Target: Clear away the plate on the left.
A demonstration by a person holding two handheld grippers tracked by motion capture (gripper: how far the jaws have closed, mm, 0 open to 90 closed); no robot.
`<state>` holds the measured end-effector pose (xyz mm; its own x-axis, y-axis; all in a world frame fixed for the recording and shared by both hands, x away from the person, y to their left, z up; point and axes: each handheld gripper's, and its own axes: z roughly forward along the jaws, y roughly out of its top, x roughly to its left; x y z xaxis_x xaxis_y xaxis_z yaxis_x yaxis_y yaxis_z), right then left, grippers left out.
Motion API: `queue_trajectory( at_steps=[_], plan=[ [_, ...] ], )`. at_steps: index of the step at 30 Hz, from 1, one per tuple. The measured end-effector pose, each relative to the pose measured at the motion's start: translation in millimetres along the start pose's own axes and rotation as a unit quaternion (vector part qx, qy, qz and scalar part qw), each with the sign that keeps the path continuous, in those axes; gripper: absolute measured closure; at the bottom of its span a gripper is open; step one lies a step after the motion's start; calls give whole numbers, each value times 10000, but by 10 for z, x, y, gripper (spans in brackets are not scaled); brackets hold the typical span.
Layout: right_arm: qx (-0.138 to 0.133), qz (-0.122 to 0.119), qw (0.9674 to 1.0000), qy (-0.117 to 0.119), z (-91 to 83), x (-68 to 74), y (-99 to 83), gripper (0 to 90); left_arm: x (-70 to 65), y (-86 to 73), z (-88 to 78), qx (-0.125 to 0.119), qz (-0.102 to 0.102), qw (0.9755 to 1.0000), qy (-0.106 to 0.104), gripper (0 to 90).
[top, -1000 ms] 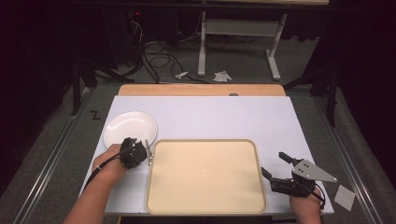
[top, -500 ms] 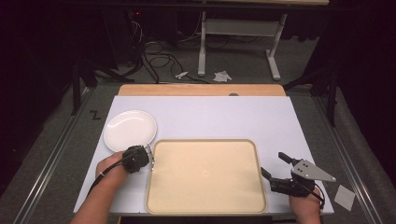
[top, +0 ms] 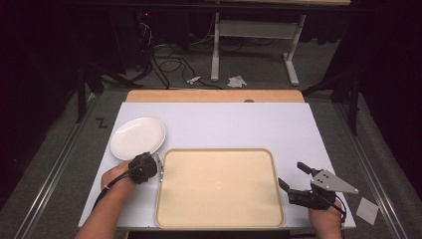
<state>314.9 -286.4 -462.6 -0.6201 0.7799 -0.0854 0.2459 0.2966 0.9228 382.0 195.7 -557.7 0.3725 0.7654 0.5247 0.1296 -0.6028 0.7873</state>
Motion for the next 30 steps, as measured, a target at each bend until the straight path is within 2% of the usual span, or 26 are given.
queue_trajectory(
  at_steps=[1,2,3,6,8,11,12,13,14,17,20,22,30],
  plan=[
    [5,17,10000,-1,-1,3,0,162,0,0,0,0,0,10000,0,872],
    [7,6,10000,7,-2,3,1,162,-15,11,1,-221,-279,9994,51,873],
    [-8,3,10000,19,-1,3,2,162,17,13,-34,-99,-112,9999,-5,873],
    [-3,4,10000,4,-9,7,4,162,34,32,-64,-119,-124,9998,-22,872],
    [-13,7,10000,-3,-14,5,5,162,31,64,-100,-191,-231,9995,-25,872],
    [-8,8,10000,-20,-12,4,6,162,40,87,-136,-238,-283,9993,-45,872],
    [-6,4,10000,-16,-12,6,7,162,33,98,-143,-291,-385,9988,-43,871],
    [-2,11,10000,-15,-12,10,7,162,41,109,-159,-275,-369,9989,-32,871],
    [8,3,10000,-8,-11,11,7,162,34,119,-165,-344,-456,9984,-47,871],
    [9,10,10000,-7,-9,14,7,162,35,134,-193,-322,-394,9987,-72,871],
    [-7,0,10000,-5,-3,9,4,162,15,174,-228,-471,-433,9979,-76,871],
    [0,3,10000,-14,-5,9,5,162,17,192,-256,-486,-359,9982,-65,871],
    [13,-2,10000,-30,-6,16,6,162,-7,251,-326,-607,-296,9977,-100,871]
  ],
)
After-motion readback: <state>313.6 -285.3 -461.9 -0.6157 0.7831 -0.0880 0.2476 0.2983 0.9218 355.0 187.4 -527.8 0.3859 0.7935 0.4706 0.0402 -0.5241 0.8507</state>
